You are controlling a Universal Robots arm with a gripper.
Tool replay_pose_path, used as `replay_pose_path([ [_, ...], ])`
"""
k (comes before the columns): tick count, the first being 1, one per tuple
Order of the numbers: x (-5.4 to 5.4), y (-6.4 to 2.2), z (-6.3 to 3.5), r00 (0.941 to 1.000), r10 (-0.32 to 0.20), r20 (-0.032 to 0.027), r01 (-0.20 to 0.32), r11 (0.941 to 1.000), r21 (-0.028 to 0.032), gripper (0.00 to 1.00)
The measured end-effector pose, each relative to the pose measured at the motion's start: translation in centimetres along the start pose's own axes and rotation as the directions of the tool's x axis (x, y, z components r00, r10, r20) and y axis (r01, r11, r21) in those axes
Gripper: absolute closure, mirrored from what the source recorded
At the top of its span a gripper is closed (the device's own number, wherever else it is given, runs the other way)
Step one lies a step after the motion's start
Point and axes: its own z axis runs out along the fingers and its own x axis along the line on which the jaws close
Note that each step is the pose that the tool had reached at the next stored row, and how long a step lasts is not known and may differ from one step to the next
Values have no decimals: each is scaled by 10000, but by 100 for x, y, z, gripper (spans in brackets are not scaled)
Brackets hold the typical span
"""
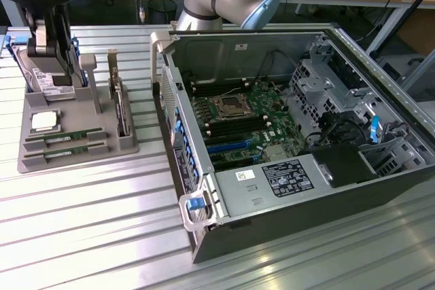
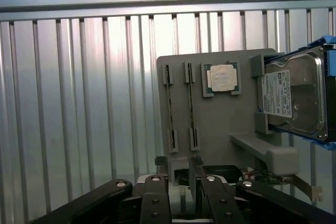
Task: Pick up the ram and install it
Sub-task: 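Pick up the ram and move it above insertion slot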
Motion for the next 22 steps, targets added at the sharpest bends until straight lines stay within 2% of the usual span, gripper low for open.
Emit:
replay_pose_path([
  [6,2,8,81,10000,-1,0,1,10000,0,70],
  [22,5,3,196,10000,-4,0,4,10000,0,70],
])
